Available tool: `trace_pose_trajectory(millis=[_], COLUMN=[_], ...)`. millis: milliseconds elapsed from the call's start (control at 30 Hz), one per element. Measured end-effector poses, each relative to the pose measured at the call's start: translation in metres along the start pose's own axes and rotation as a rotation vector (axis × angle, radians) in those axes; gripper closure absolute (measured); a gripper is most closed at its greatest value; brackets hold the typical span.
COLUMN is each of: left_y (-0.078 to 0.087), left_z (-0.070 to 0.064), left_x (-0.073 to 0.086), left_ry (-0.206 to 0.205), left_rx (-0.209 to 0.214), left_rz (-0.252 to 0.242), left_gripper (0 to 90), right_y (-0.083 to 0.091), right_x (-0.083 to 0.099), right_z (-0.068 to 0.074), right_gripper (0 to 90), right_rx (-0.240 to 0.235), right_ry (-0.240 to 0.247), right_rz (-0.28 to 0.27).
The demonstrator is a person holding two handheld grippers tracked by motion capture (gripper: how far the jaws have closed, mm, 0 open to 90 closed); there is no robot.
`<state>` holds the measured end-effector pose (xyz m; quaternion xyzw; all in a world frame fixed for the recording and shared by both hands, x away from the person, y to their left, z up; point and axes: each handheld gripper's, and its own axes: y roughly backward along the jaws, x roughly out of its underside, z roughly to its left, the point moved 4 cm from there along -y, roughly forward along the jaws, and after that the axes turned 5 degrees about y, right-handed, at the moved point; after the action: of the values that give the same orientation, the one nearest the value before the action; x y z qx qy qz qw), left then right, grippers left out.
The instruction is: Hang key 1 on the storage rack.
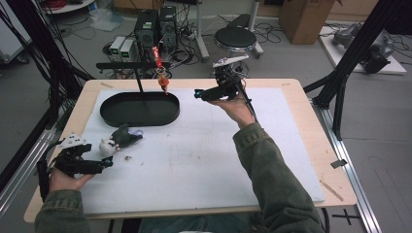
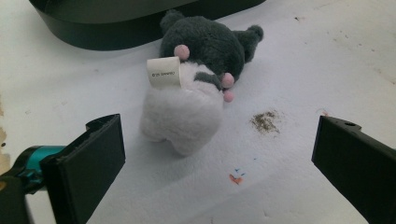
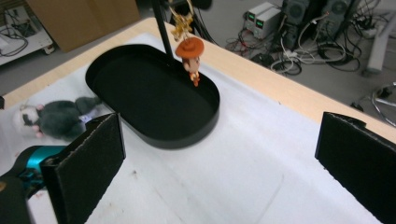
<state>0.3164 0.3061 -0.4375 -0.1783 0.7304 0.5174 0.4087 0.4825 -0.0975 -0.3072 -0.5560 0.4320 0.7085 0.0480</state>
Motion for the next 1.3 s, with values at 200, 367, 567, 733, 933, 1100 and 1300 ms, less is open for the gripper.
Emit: trace_pose_trajectory(millis=[200, 367, 567, 733, 933, 1100, 1300], left_y=[0.000, 0.000, -0.001, -0.002, -0.001, 0.001, 0.001], left_z=[0.001, 0.000, -0.003, -0.003, -0.003, -0.002, -0.002], left_x=[0.000, 0.000, -0.001, -0.001, -0.001, -0.001, -0.001], left_ry=[0.003, 0.002, 0.007, 0.002, 0.010, 0.010, 0.011], left_rx=[-0.001, -0.002, 0.001, 0.004, 0.003, 0.004, 0.005], left_rz=[-0.004, -0.001, -0.007, -0.005, -0.013, -0.017, -0.019], left_gripper=[3.0, 3.0, 3.0, 3.0, 3.0, 3.0, 3.0], right_y=[0.017, 0.031, 0.043, 0.051, 0.058, 0.062, 0.067], right_x=[0.012, 0.022, 0.039, 0.058, 0.079, 0.092, 0.104], right_z=[-0.004, -0.007, -0.011, -0.013, -0.014, -0.016, -0.016], right_gripper=[0.8, 0.8, 0.8, 0.8, 0.8, 0.8, 0.8], right_rx=[0.020, 0.030, 0.039, 0.054, 0.070, 0.074, 0.092], right_ry=[-0.007, -0.016, -0.028, -0.043, -0.047, -0.072, -0.069], right_rz=[-0.032, -0.038, -0.054, -0.044, -0.032, -0.029, -0.021])
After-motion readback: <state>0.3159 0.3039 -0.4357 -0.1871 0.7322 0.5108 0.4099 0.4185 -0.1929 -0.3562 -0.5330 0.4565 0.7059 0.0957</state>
